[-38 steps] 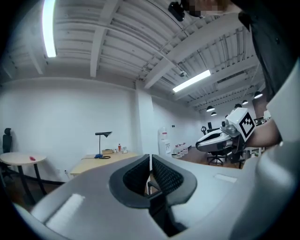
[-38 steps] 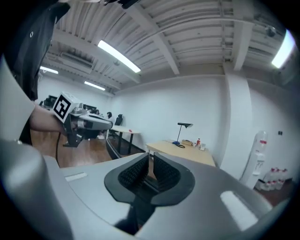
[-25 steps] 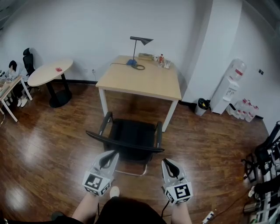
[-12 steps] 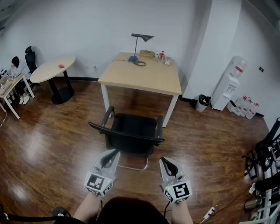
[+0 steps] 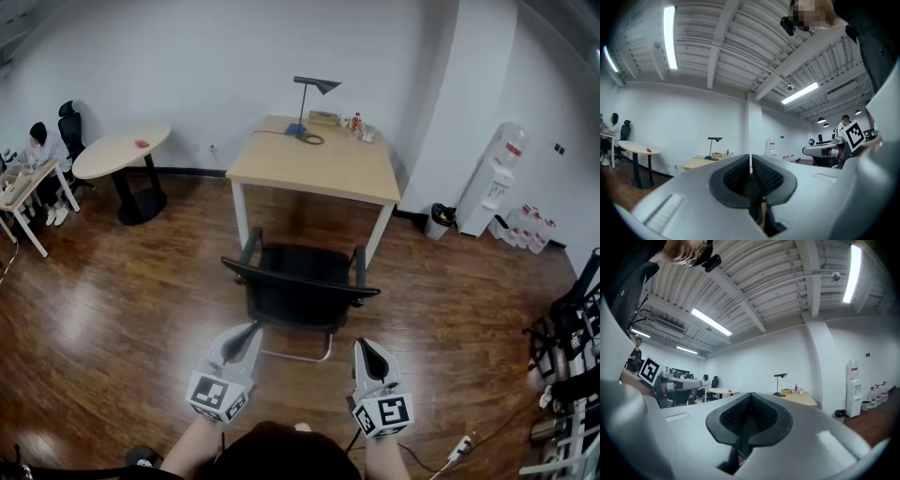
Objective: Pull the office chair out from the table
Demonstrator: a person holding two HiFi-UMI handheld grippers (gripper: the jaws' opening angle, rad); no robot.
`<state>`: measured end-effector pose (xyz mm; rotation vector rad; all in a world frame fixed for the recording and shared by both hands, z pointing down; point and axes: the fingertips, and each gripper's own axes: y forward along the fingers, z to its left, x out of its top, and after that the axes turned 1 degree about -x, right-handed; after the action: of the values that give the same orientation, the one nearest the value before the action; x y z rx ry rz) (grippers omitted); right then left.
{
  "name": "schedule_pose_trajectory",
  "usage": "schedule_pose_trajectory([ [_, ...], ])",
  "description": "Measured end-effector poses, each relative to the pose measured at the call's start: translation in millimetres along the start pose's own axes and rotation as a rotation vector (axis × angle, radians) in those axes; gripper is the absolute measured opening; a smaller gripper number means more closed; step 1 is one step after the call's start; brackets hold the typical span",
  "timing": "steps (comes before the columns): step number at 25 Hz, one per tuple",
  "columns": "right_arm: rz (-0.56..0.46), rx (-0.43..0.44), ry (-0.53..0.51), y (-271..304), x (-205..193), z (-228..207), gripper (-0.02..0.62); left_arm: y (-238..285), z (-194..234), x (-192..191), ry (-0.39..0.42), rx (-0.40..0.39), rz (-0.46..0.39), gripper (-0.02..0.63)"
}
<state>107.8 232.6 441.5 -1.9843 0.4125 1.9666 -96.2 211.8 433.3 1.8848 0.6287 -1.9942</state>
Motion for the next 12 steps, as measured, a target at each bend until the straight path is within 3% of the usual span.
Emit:
schedule_pose_trajectory([
  [12,-0.013,0.009,0.011,10,6,35,0.012,-34,35,11,-0.03,0.036,-0.027,0.017],
])
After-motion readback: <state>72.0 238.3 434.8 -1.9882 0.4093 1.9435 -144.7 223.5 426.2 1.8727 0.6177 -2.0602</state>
